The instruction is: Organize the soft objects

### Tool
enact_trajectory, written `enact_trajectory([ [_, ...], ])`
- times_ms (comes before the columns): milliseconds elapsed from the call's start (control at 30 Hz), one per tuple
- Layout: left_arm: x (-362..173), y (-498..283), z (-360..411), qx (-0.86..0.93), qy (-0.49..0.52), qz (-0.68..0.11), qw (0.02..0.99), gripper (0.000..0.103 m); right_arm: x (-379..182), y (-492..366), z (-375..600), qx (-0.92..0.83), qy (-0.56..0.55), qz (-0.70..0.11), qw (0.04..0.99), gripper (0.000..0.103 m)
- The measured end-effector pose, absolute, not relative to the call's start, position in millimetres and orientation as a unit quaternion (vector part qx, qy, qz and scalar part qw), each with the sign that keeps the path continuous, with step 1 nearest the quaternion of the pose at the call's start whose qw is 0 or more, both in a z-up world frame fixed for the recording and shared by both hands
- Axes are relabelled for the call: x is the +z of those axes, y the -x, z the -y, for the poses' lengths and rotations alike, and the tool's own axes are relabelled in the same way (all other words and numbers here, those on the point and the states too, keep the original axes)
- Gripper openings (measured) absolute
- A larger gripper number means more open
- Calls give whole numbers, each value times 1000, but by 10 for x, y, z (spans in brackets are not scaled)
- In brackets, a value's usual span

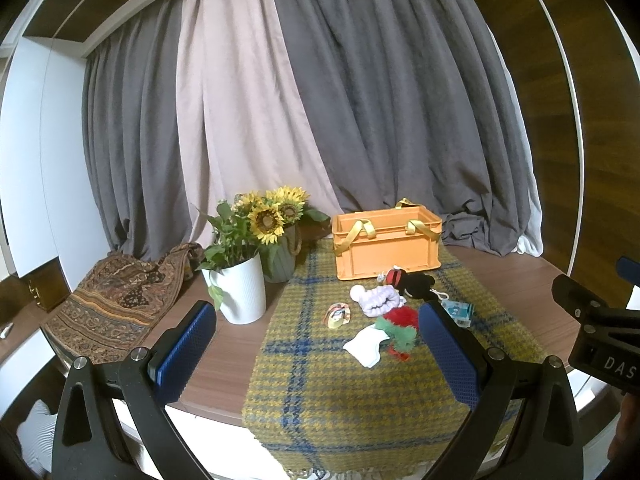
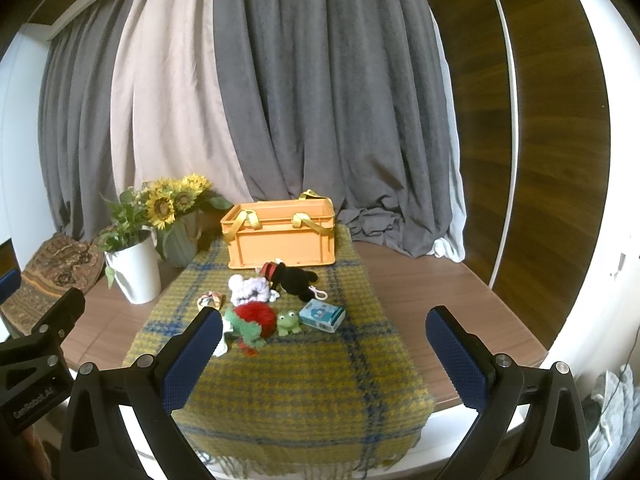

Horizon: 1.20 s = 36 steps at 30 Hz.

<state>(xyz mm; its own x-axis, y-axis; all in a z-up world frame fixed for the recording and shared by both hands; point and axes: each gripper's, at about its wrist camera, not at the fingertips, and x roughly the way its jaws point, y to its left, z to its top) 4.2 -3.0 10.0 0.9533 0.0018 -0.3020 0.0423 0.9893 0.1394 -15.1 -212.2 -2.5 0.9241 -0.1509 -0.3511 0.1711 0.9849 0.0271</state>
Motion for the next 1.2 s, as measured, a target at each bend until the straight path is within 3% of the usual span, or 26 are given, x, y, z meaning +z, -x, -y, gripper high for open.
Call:
enact_trajectory([
  [1200, 27, -98, 109, -17, -72, -158, 985, 103, -96, 71, 2184, -81, -28, -180, 980, 103],
])
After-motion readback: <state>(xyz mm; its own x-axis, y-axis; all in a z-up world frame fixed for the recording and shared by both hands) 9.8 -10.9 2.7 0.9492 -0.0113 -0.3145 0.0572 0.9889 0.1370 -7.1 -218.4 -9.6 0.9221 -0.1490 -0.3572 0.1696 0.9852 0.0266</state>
